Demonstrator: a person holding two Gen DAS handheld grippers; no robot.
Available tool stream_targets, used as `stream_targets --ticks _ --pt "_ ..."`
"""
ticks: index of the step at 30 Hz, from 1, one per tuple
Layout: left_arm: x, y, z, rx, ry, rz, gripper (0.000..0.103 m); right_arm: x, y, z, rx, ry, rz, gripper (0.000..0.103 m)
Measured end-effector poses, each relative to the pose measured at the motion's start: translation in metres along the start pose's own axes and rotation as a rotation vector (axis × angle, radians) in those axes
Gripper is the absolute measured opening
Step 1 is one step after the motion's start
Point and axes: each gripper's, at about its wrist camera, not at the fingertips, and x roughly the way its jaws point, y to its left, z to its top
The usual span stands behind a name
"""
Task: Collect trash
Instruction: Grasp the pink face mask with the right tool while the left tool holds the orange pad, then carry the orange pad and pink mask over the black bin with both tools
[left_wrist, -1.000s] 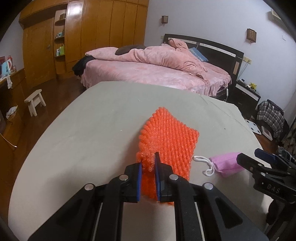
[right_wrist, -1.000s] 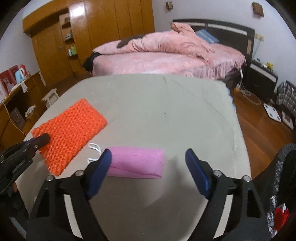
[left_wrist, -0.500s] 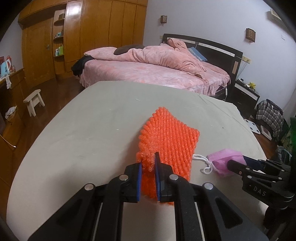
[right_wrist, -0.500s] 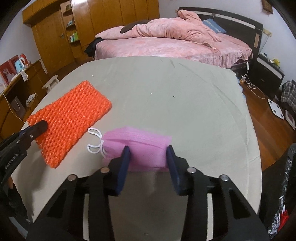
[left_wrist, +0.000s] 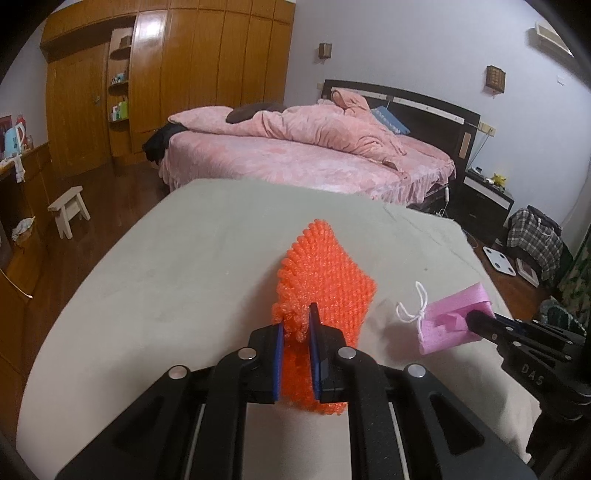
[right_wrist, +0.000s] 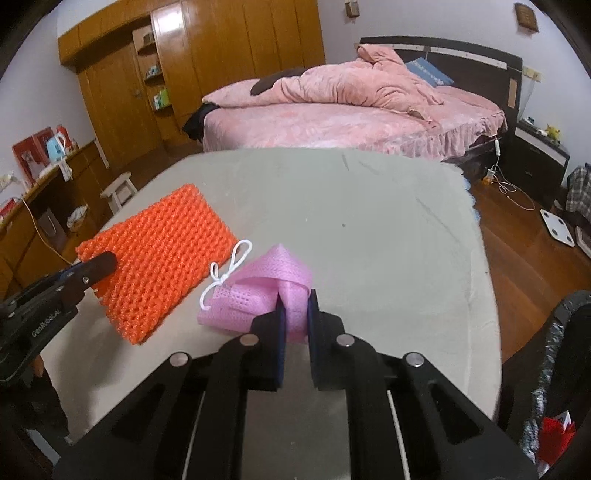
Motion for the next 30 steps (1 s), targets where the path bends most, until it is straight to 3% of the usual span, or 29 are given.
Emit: stream_targets --ticks 17,30 --pt "-0.051 -0.044 0.024 0.021 -0.098 -0.068 0.012 -0.082 -0.024 0.027 0.011 -0.161 -0.035 0.010" --pt "-0.086 -0.087 0.032 0.071 -0.148 -0.142 0.012 -0.145 -0.051 0.021 0.029 -0.234 -0.079 0.010"
